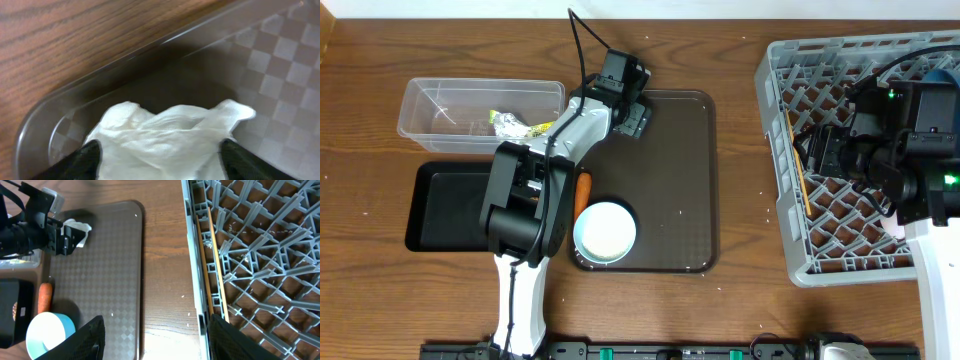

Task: Sort waste into correct bins and load items into the dishwasher rack
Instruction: 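Grasp the white tissue with the left gripper and drop it in the clear bin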

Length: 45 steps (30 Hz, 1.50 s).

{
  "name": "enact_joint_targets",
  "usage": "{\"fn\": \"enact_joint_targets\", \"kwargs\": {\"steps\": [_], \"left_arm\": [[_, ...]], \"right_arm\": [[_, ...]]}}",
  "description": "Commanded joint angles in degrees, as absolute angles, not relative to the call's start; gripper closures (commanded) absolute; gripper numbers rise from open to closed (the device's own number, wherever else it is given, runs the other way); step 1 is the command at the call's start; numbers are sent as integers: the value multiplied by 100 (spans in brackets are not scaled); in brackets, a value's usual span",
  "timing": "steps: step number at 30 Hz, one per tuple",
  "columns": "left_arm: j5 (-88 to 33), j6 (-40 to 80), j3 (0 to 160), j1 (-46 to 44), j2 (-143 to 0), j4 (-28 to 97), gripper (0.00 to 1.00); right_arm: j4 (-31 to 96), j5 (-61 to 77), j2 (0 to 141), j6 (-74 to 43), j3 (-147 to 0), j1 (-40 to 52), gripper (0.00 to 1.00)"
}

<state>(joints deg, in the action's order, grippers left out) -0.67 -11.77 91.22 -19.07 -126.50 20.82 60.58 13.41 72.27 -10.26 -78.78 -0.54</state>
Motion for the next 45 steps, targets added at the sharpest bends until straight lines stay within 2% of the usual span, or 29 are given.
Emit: {"fn": "enact_joint_targets", "kwargs": {"steps": [1,5,9,21,25,29,37,39,40,42,45], "left_arm": [[-141,-1173,9091,-1911,-12693,2178,38],[-473,-1170,9091,-1911,-12693,2486,63],[-484,-1170,9094,-1911,-12654,2759,94],[-467,-718,9229,-1874,-10906,3201,94],[213,-718,9227,-1752,-10484,3527,94],[1052,-786,9220,-1450,-10414,3728,94],[1098,-801,9085,-681,-10648,3760,94],[1098,-797,9085,-591,-10698,3894,93],[1098,-777,9085,-578,-10698,3983,85],[1098,-624,9089,-580,-10661,4147,27],[1098,-454,9113,-587,-10484,4351,25]], "right_arm": [[6036,1334,7234,-1004,-7933,-30,40],[6029,1337,7234,-1004,-7933,-30,41],[6051,1339,7234,-1004,-7933,-30,41],[6141,1361,7234,-1007,-7933,-30,42],[6156,1361,7234,-1007,-7933,-30,42],[6156,1361,7234,-1007,-7933,-30,42],[6200,1382,7234,-1007,-7933,-30,41],[6215,1382,7234,-1007,-7933,-30,41],[6219,1382,7234,-1007,-7933,-30,41],[6215,1380,7234,-1004,-7933,-30,39],[6204,1380,7234,-1002,-7933,-30,38]]}}
